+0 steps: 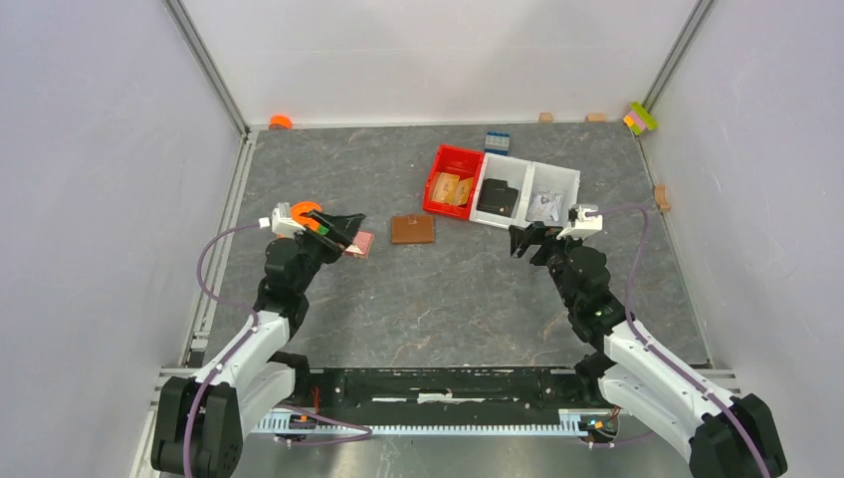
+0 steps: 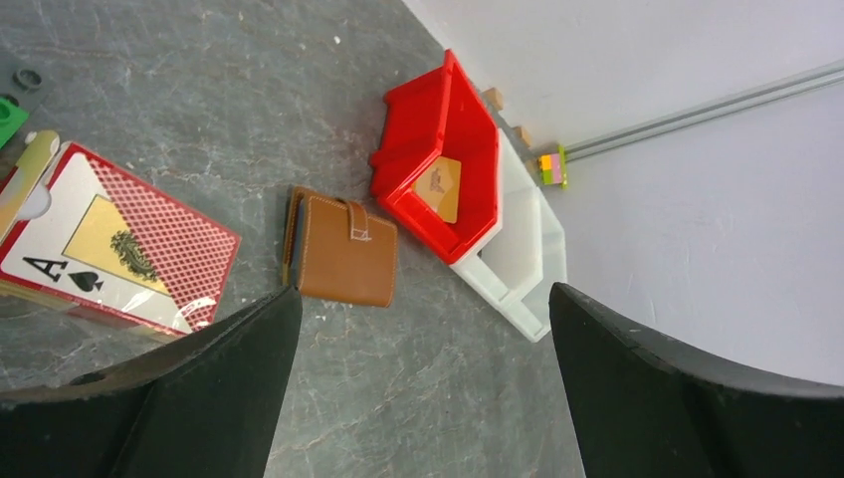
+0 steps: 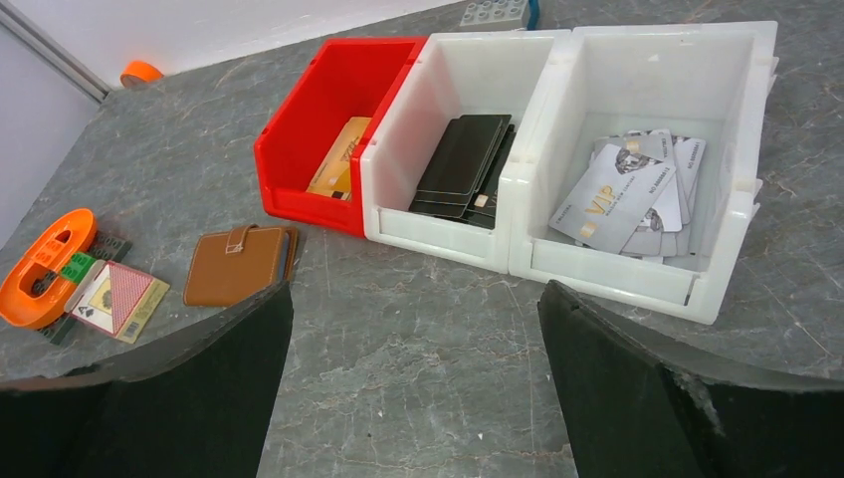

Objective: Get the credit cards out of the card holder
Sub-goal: Open the card holder at the center of the board.

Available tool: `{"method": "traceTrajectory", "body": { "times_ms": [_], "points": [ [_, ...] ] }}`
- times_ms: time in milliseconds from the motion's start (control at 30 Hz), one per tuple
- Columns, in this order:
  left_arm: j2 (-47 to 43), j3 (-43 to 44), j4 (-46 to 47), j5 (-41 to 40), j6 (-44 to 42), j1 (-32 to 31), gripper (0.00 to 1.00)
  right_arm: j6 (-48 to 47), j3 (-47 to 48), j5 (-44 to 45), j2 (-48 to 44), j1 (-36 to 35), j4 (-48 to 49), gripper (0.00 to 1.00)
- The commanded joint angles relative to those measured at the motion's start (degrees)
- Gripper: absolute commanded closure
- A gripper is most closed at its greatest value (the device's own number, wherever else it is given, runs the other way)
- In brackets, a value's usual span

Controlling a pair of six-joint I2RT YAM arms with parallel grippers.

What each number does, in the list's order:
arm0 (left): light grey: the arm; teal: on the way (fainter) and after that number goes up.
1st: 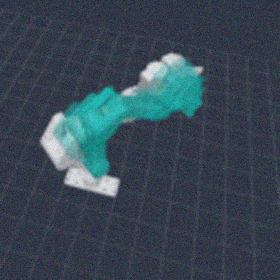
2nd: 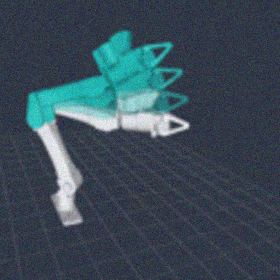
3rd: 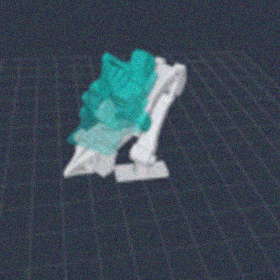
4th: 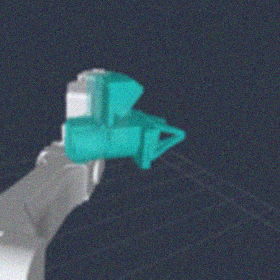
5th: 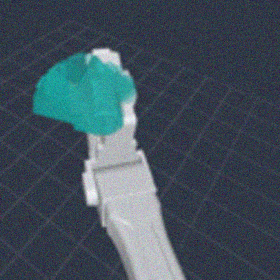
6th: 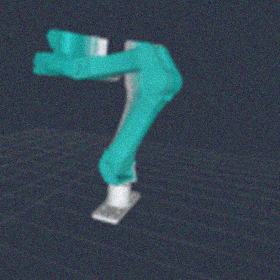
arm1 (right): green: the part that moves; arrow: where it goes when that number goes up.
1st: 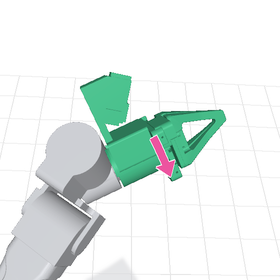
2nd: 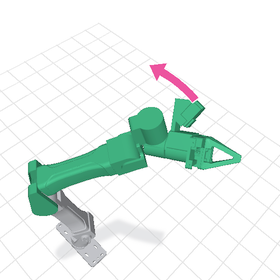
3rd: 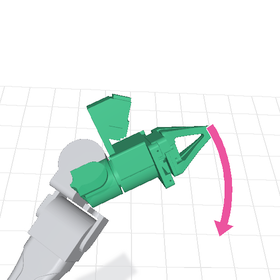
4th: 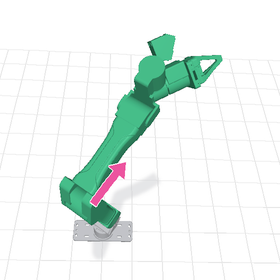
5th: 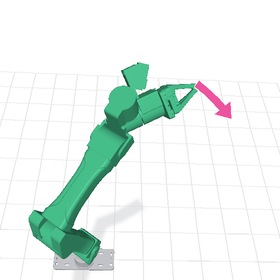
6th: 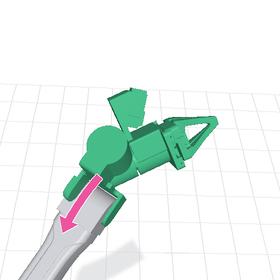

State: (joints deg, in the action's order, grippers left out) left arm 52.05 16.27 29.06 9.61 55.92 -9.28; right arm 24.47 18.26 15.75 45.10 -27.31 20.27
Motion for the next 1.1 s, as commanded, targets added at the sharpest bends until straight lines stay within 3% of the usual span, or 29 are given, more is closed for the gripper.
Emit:
{"method": "traceTrajectory", "body": {
  "times_ms": [0, 167, 433, 867, 1067],
  "points": [
    [2.68, 2.87, 0.43, 2.52, -1.78, -0.52, 0.0, 1.59, 1.0, 2.0, 0.53, -0.02, 0.21, 0.02],
    [10.13, 5.39, 5.23, 7.36, -7.49, -4.03, 0.07, 0.91, 1.87, 1.38, 2.01, -0.01, -0.52, 0.03],
    [26.12, 18.01, -3.38, 6.53, -18.26, -12.03, 0.16, -0.93, 3.96, -4.14, 7.88, 0.01, 0.11, 0.02],
    [40.76, 31.23, -19.58, -1.77, -25.64, -12.89, 0.24, -0.96, 2.93, -8.05, 9.71, -0.02, 3.46, 0.02],
    [46.53, 35.7, -24.47, 0.05, -26.15, -12.87, 0.24, -0.9, 2.93, -8.44, 9.7, -0.02, 3.52, 0.03]
  ]
}}
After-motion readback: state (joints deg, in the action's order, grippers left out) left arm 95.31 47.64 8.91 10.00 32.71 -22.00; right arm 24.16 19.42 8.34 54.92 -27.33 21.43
